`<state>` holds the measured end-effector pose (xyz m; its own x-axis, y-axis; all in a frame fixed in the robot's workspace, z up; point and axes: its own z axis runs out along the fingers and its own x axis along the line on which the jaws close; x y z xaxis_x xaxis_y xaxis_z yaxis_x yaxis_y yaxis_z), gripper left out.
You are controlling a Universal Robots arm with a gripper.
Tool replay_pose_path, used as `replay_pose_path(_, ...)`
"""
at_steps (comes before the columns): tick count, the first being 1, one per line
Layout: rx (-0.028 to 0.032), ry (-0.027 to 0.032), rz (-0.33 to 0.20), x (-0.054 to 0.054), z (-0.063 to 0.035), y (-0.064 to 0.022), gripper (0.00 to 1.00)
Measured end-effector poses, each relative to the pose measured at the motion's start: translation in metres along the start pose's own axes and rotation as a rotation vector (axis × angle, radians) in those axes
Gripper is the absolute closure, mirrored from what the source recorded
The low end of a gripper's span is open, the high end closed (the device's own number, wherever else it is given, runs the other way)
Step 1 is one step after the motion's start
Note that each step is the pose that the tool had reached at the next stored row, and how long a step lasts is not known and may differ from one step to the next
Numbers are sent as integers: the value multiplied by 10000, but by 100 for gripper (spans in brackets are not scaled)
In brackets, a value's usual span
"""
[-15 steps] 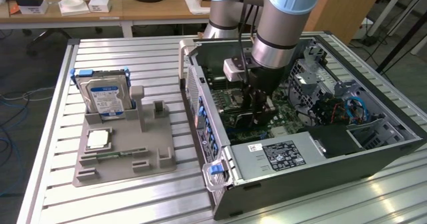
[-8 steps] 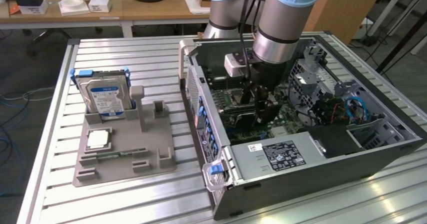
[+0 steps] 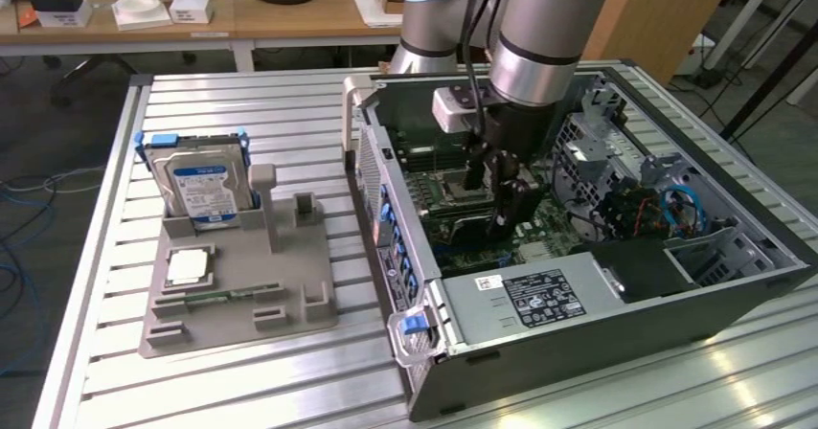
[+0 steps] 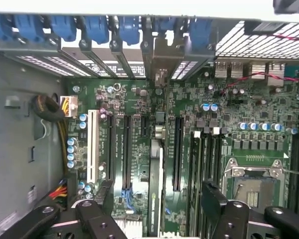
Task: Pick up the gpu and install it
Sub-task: 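Insert the gpu into the slot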
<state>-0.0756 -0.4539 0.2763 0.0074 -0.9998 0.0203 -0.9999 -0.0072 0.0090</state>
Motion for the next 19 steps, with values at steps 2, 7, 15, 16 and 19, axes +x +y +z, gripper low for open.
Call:
replay_pose_path(2, 0, -1, 0, 0, -22, 0, 20)
replay_pose_path(7, 0, 0, 0, 0, -22, 0, 28)
replay_pose_path(15, 0, 0, 0, 0, -22, 0, 57)
replay_pose_path(16, 0, 0, 0, 0, -22, 0, 63)
replay_pose_path(19, 0, 0, 0, 0, -22, 0, 75)
